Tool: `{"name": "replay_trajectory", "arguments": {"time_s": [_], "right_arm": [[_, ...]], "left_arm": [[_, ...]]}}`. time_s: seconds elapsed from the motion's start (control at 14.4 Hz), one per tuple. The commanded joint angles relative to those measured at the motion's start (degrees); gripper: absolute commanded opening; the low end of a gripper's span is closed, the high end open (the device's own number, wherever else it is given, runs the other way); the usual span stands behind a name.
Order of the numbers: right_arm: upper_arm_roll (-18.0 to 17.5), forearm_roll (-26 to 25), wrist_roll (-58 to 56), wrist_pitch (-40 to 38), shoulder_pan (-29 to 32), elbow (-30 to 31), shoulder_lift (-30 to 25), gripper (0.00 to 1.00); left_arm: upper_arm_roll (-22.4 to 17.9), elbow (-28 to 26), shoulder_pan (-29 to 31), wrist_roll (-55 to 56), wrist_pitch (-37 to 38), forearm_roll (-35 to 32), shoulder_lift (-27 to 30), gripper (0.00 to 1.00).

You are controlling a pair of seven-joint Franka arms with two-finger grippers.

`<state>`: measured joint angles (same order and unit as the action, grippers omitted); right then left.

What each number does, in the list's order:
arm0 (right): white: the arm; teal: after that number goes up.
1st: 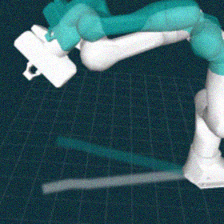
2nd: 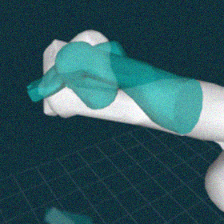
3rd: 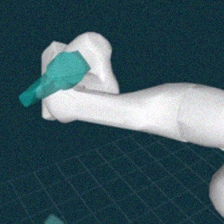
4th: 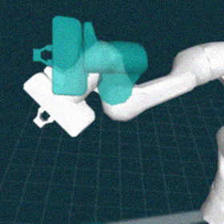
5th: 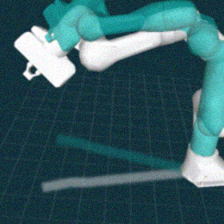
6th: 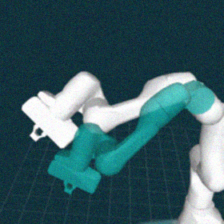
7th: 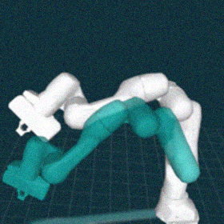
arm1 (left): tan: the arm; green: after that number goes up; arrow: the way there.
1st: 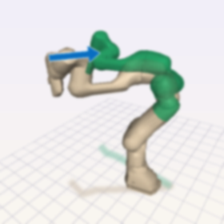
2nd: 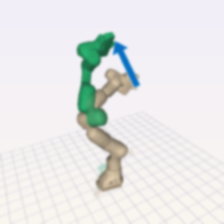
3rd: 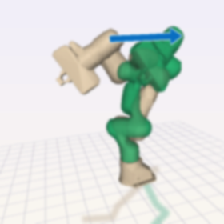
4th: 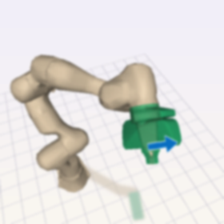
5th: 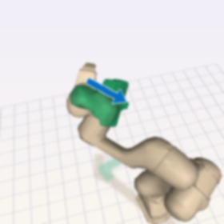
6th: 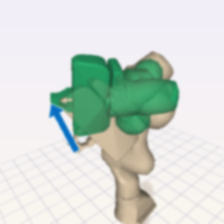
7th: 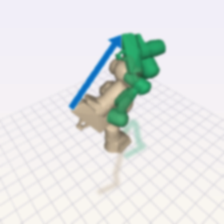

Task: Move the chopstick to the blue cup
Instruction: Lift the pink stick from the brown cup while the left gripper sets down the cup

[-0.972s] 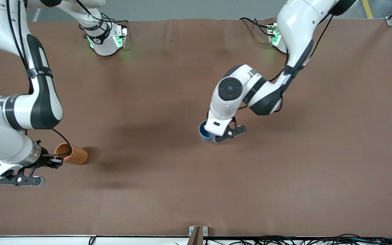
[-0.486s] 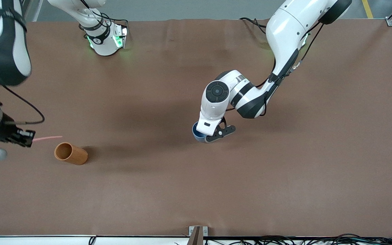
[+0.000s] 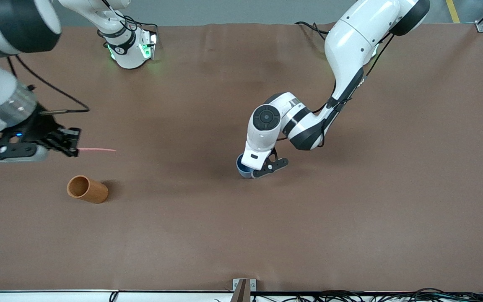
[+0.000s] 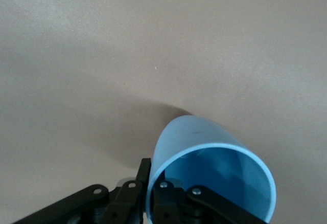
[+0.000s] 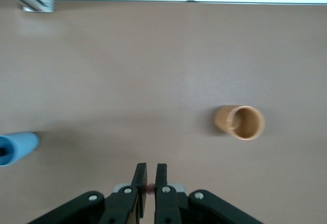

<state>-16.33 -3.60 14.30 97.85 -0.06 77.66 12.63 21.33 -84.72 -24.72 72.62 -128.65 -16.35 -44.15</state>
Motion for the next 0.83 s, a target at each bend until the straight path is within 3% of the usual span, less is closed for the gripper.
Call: {"name": "replay_trajectory", "arguments": {"time_s": [0.0,0.21,0.49,0.56,0.76], "right_arm": [[-5.88,0.35,7.38,2.95,0.51,1.53,-0.95,0.02],[-11.34,0.26,15.3,6.55,-0.02,1.71,-0.59,0.02],[-16.18,-0.44,23.66,17.34,-1.78,4.68,1.16,0.03],[-17.32,-0.44,24.72,19.89,-1.87,6.0,1.69,0.04],[-17.95,-0.79,25.6,26.84,-5.02,7.24,4.85,0.04]], "left_arm": [[0.38,0.35,0.2,0.25,0.07,-1.58,0.03,1.0],[0.47,0.17,1.42,-2.63,5.58,-1.59,4.4,1.0],[0.74,0.08,6.69,-16.51,17.8,3.57,16.18,1.0],[-0.31,0.08,7.57,-20.72,20.17,5.6,18.64,1.0],[-9.08,0.08,7.76,-33.55,25.46,12.54,25.85,1.0]]}}
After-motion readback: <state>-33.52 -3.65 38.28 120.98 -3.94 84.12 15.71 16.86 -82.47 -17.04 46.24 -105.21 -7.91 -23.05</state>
